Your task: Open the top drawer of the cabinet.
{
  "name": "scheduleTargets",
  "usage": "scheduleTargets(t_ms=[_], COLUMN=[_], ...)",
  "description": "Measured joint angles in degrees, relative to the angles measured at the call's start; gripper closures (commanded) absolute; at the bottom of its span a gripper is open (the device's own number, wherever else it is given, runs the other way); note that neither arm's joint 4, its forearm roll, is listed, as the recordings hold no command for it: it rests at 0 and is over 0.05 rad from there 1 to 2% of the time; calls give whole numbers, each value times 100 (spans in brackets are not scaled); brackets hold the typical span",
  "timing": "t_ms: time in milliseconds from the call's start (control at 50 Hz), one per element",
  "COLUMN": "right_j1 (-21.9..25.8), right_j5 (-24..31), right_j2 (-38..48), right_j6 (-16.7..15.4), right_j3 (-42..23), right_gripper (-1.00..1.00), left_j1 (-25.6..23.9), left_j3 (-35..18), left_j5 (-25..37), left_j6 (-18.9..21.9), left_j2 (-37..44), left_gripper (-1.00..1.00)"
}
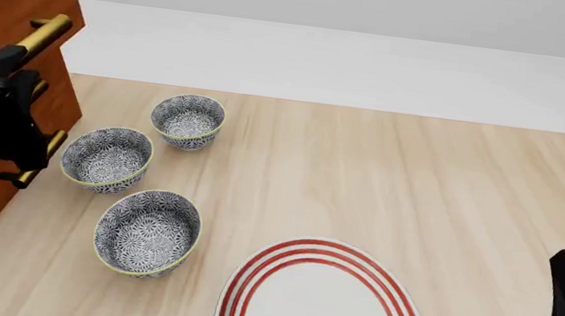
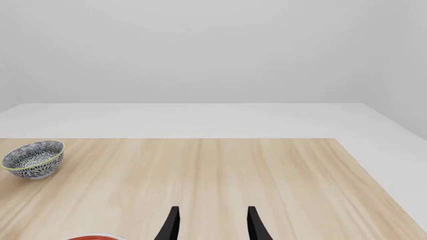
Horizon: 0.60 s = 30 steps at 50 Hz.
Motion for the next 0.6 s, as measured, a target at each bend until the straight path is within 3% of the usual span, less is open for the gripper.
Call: scheduleTargets(t_ms=[480,500,600], right_j1=[0,0,0], right_j5=[0,0,0], right_j2=[0,0,0], right_j6=[0,0,0], right_j3=[0,0,0], right_gripper=[-100,-100,-100], left_j1=[-12,-15,-18], left_j3=[17,16,54], left_j5=[-45,-38,-23], left_j6=[18,18,40], left_j2=[6,3,-135], left_gripper=[100,-100,-100])
